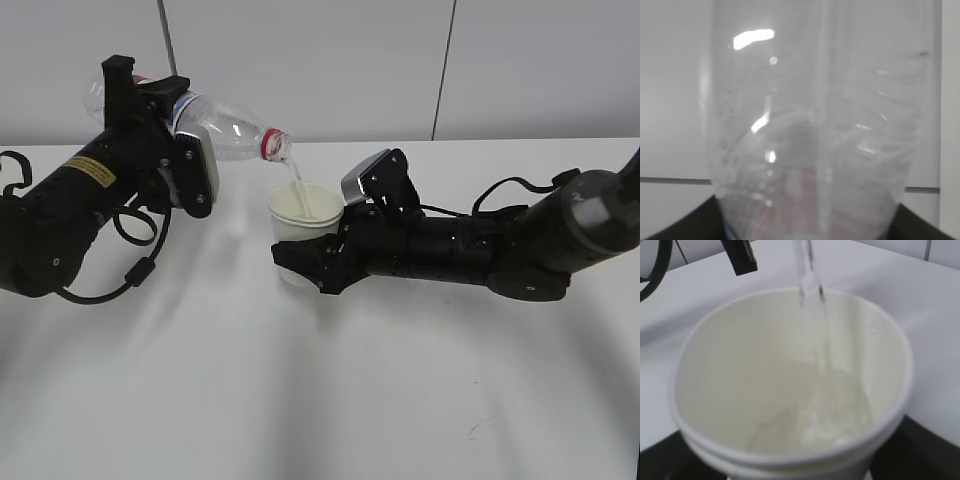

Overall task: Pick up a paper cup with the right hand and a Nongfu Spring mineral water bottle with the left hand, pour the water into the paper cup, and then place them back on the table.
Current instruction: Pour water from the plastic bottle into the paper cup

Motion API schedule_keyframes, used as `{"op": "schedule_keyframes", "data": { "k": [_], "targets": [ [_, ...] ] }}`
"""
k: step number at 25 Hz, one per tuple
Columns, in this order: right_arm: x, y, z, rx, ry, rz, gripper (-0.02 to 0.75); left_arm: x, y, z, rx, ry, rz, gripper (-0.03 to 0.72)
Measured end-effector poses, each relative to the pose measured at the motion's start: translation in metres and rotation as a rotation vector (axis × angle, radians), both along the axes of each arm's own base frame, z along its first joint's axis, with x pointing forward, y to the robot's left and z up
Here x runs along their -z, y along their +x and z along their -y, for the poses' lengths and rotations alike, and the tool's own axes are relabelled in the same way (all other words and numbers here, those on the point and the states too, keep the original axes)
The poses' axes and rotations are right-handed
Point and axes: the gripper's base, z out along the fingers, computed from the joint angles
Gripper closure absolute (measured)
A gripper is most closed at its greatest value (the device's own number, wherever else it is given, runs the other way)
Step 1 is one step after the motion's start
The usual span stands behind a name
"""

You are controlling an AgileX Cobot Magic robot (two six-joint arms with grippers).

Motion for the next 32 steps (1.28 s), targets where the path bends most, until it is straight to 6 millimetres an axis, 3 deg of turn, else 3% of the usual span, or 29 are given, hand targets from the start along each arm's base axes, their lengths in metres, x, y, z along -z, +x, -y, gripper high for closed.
{"op": "schedule_keyframes", "data": {
  "k": [32],
  "targets": [
    [-0.0006, 0.0012, 0.0006, 0.012, -0.001, 0.014, 0.208, -0.0001, 0.0008, -0.0022, -0.024, -0.015, -0.004, 0.328]
  ]
}}
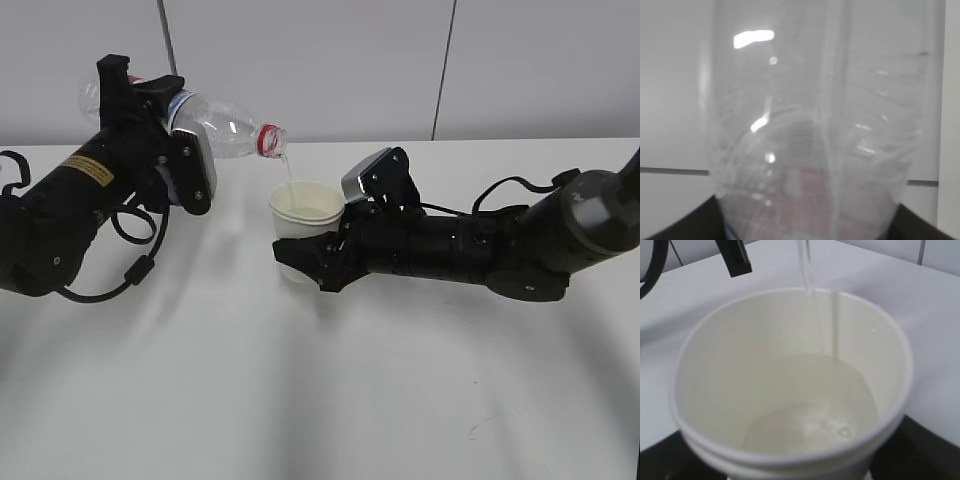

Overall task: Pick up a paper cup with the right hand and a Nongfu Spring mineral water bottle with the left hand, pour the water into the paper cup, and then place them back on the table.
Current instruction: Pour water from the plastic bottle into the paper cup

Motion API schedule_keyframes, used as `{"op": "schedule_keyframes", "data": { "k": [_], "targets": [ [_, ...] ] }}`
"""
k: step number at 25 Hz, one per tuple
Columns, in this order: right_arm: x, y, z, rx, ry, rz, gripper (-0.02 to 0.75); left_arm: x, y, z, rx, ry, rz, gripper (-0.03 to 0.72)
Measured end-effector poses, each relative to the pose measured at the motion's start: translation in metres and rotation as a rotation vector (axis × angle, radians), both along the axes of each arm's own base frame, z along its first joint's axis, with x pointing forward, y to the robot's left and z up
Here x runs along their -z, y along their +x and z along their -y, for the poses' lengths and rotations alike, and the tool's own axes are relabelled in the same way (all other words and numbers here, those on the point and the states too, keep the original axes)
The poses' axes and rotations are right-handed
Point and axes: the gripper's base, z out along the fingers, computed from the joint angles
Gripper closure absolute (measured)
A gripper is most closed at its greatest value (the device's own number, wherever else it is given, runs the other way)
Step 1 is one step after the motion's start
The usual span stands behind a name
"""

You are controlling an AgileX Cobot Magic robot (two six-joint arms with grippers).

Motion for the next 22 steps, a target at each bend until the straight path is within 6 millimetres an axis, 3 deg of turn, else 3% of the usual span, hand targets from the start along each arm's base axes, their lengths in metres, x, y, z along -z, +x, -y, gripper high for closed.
{"op": "schedule_keyframes", "data": {
  "k": [22],
  "targets": [
    [-0.0007, 0.0016, 0.0009, 0.014, -0.008, 0.025, 0.208, 0.0000, 0.0000, 0.0000, 0.007, -0.082, -0.030, 0.330]
  ]
}}
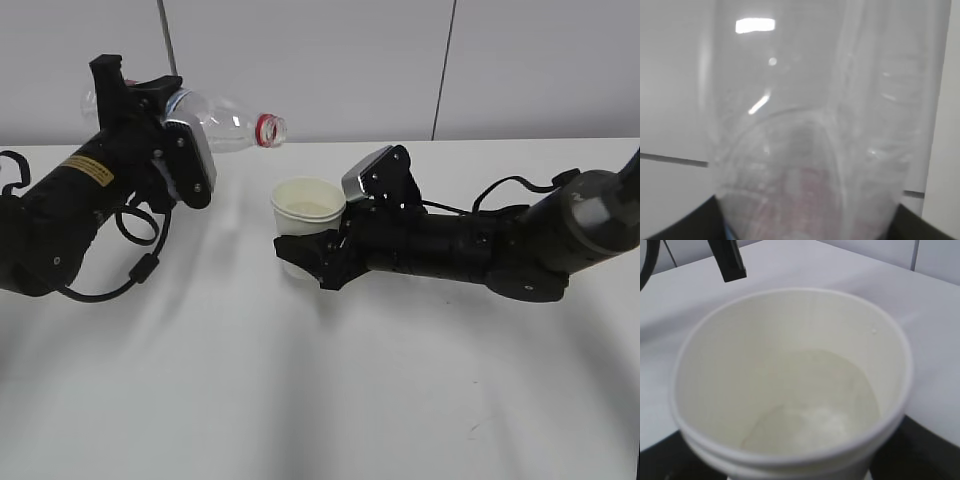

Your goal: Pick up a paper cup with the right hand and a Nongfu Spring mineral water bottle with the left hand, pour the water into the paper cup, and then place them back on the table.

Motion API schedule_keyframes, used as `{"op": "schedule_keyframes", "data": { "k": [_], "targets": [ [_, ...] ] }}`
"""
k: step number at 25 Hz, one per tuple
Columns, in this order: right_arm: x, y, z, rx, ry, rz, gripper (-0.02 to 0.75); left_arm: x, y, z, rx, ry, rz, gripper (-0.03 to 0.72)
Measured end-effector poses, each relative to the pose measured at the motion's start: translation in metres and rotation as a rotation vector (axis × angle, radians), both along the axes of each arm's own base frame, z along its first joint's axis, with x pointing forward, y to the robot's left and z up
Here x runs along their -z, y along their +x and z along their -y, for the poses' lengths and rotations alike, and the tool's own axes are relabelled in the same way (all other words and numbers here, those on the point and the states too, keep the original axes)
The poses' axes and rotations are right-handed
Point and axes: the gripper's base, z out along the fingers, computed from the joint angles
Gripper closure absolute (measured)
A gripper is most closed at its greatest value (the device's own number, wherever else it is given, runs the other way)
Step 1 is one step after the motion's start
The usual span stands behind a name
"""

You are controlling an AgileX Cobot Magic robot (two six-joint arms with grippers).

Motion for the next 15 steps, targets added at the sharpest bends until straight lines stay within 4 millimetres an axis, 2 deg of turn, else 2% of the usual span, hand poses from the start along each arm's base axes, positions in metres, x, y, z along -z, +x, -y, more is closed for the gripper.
{"op": "schedule_keyframes", "data": {
  "k": [6, 15],
  "targets": [
    [-0.001, 0.002, 0.001, 0.029, 0.006, 0.015, 0.208, 0.000, 0.000, 0.000, 0.012, -0.166, -0.060, 0.330],
    [-0.003, 0.007, 0.004, 0.088, 0.033, 0.016, 0.208, 0.000, 0.003, -0.010, -0.053, -0.689, -0.209, 0.330]
  ]
}}
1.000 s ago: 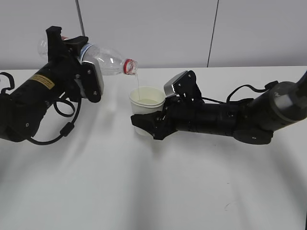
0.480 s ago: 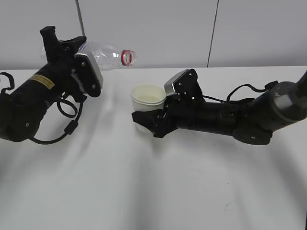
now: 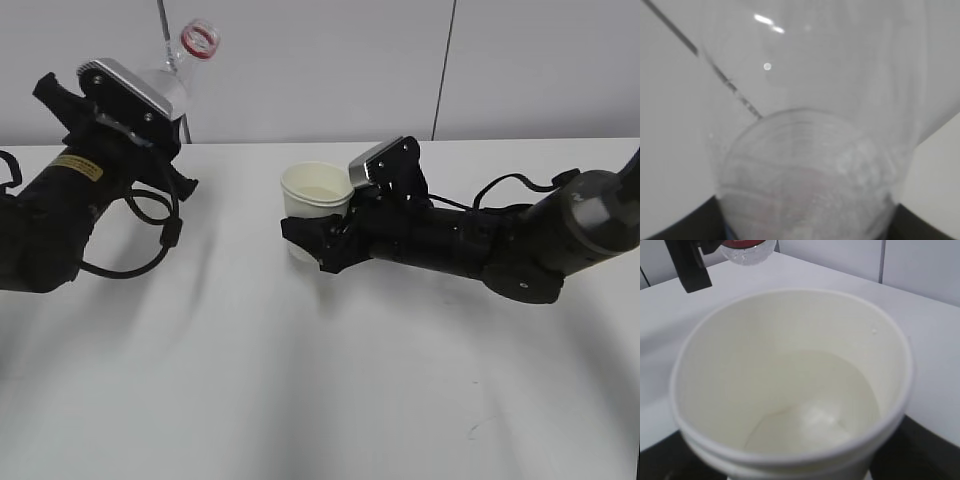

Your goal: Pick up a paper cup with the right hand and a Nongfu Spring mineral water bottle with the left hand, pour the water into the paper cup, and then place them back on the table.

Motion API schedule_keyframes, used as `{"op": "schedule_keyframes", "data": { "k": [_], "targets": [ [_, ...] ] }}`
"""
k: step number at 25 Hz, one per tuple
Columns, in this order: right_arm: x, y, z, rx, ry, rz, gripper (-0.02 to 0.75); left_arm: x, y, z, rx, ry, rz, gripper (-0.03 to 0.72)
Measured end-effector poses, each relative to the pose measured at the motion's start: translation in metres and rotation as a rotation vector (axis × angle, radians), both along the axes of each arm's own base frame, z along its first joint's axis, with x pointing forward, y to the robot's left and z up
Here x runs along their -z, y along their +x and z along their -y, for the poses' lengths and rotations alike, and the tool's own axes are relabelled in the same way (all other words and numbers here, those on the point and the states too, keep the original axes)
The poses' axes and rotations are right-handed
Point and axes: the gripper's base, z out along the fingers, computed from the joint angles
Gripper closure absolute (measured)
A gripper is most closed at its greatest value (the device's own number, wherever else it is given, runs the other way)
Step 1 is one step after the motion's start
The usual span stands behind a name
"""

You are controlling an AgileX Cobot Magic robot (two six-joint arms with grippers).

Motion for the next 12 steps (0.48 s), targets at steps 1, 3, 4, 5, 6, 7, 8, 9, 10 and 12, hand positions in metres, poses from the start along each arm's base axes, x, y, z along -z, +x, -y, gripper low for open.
{"op": "schedule_keyframes", "data": {
  "k": [1, 3, 4, 5, 6, 7, 8, 9, 10, 12],
  "targets": [
    [0.000, 0.000, 0.000, 0.007, 0.003, 0.000, 0.208, 0.000, 0.000, -0.001, -0.007, -0.062, -0.017, 0.330],
    [-0.001, 0.002, 0.001, 0.021, 0.006, 0.003, 0.208, 0.002, 0.001, -0.003, -0.018, -0.171, -0.056, 0.330],
    [-0.001, 0.002, 0.002, 0.031, 0.009, 0.004, 0.208, 0.003, 0.001, -0.003, -0.022, -0.224, -0.082, 0.330],
    [-0.001, 0.003, 0.002, 0.039, 0.012, 0.006, 0.208, 0.005, 0.001, -0.003, -0.023, -0.271, -0.111, 0.330],
    [-0.001, 0.003, 0.002, 0.048, 0.016, 0.005, 0.208, 0.007, 0.001, -0.003, -0.025, -0.307, -0.141, 0.330],
    [-0.002, 0.004, 0.003, 0.057, 0.021, 0.004, 0.208, 0.008, 0.001, -0.003, -0.026, -0.349, -0.168, 0.330],
    [-0.002, 0.004, 0.003, 0.065, 0.024, 0.003, 0.208, 0.010, 0.001, -0.003, -0.027, -0.393, -0.197, 0.330],
    [-0.002, 0.005, 0.004, 0.073, 0.027, 0.003, 0.208, 0.011, 0.001, -0.003, -0.028, -0.434, -0.221, 0.330],
    [-0.002, 0.005, 0.004, 0.081, 0.031, 0.003, 0.208, 0.013, 0.001, -0.003, -0.029, -0.490, -0.245, 0.330],
    [-0.003, 0.006, 0.005, 0.095, 0.031, 0.009, 0.208, 0.014, 0.001, -0.003, -0.031, -0.601, -0.283, 0.330]
  ]
}}
